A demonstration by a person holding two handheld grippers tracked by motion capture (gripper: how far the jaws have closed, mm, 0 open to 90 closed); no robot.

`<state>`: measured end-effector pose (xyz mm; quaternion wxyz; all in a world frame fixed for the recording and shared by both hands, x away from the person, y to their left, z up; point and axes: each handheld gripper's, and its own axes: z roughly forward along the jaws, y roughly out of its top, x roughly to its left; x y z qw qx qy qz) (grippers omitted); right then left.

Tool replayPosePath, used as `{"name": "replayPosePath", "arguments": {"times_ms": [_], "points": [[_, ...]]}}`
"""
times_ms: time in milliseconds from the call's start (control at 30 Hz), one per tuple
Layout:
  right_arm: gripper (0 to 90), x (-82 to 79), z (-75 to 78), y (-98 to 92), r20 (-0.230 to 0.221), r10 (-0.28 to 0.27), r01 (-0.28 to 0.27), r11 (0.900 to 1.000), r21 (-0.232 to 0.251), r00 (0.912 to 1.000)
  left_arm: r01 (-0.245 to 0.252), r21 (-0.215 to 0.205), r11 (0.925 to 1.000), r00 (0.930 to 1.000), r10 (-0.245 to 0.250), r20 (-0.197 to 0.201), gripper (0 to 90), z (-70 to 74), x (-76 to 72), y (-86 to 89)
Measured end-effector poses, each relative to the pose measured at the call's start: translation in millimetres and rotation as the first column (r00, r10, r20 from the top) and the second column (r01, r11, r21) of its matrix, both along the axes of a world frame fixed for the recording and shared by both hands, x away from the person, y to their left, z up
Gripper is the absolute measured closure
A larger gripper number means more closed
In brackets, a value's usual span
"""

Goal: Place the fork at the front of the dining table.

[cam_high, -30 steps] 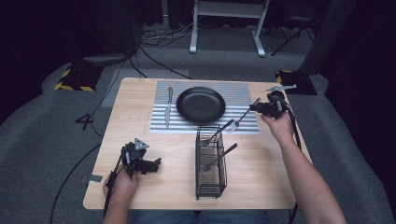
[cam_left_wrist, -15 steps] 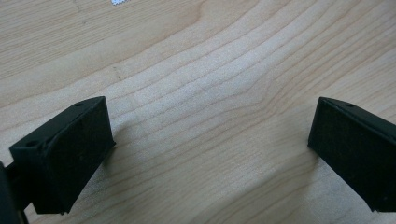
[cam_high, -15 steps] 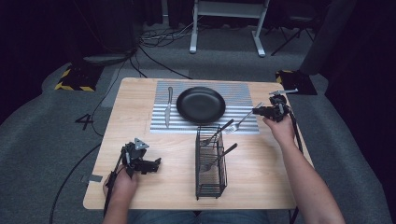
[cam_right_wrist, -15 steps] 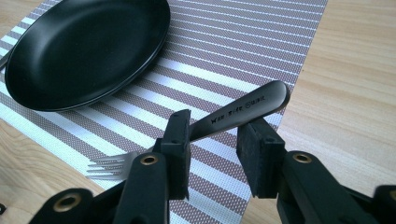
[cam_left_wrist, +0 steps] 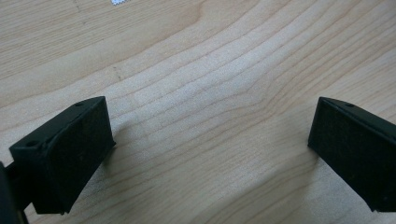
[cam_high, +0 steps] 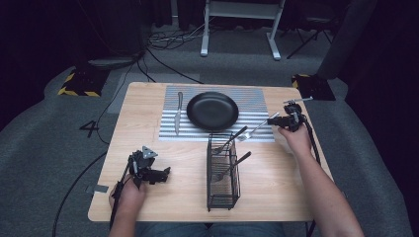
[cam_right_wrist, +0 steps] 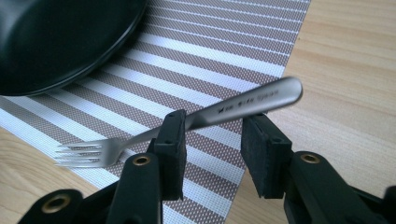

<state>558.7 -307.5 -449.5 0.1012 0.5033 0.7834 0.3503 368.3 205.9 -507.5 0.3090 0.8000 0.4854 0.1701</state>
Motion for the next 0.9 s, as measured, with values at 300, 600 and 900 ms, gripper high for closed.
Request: {"name": "replayPosePath", "arguments": {"times_ms": [300,600,900], "points": [[58.7,1.5,-3.5,-4.4,-0.014,-0.032,0.032,0.999,-0.011,0.9994,-0.001,0.000,1.0000,1.0000,0.001,-0.001,0.0,0.0,-0.1,0.0],[56.2,-3.3,-6.9,11.2,-0.057,-0.059,0.060,0.998,0.025,0.9967,-0.001,0.000,1.0000,1.0000,0.001,0.000,0.0,0.0,-0.1,-0.1],[56.2,-2.5,-27.2,43.2,-0.102,-0.079,0.081,0.996,0.021,0.9917,-0.001,-0.001,1.0000,1.0000,0.001,0.000,0.0,0.0,-0.1,-0.1]]}}
